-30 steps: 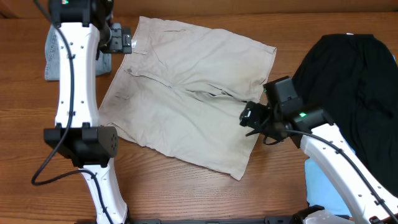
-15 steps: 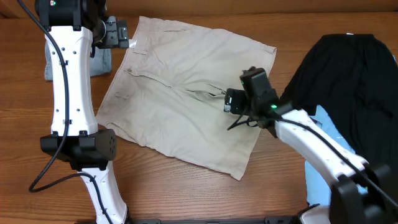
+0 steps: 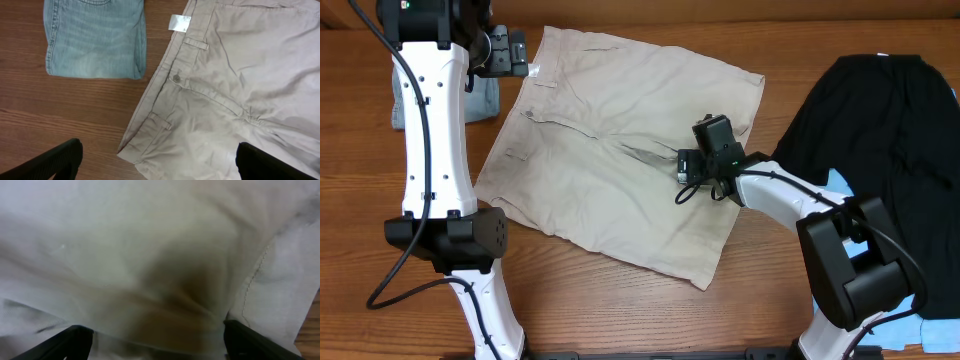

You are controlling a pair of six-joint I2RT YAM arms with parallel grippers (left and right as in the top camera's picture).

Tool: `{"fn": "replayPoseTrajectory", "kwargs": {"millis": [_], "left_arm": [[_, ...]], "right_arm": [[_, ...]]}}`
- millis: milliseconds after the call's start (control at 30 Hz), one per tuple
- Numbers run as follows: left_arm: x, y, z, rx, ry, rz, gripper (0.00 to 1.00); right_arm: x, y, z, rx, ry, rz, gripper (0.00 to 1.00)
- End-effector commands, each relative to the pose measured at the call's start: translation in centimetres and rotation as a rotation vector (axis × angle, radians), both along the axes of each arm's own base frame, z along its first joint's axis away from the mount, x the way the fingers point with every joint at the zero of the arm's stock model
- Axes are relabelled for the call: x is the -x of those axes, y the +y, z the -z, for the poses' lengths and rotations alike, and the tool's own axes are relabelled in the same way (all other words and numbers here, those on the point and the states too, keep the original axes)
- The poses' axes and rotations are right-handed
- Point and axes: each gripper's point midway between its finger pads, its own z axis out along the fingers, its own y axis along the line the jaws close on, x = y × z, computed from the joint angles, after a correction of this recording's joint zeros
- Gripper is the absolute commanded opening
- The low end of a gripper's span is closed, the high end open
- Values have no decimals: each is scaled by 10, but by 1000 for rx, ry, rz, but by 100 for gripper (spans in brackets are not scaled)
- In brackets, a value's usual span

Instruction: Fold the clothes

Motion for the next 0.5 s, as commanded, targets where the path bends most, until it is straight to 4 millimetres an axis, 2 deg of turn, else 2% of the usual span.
{"fn": "replayPoseTrajectory", "kwargs": {"millis": [0,267,467], "left_arm": [[0,0,-8,19,-28,-16,100],[0,-1,-8,20,-26,-16,100],[1,-1,-8,20,-24,-16,100]], "right_arm": [[0,-25,23,42,54,52,88],[8,-60,66,94,160,69,88],[-11,-96,70,105,121,102,88]]}}
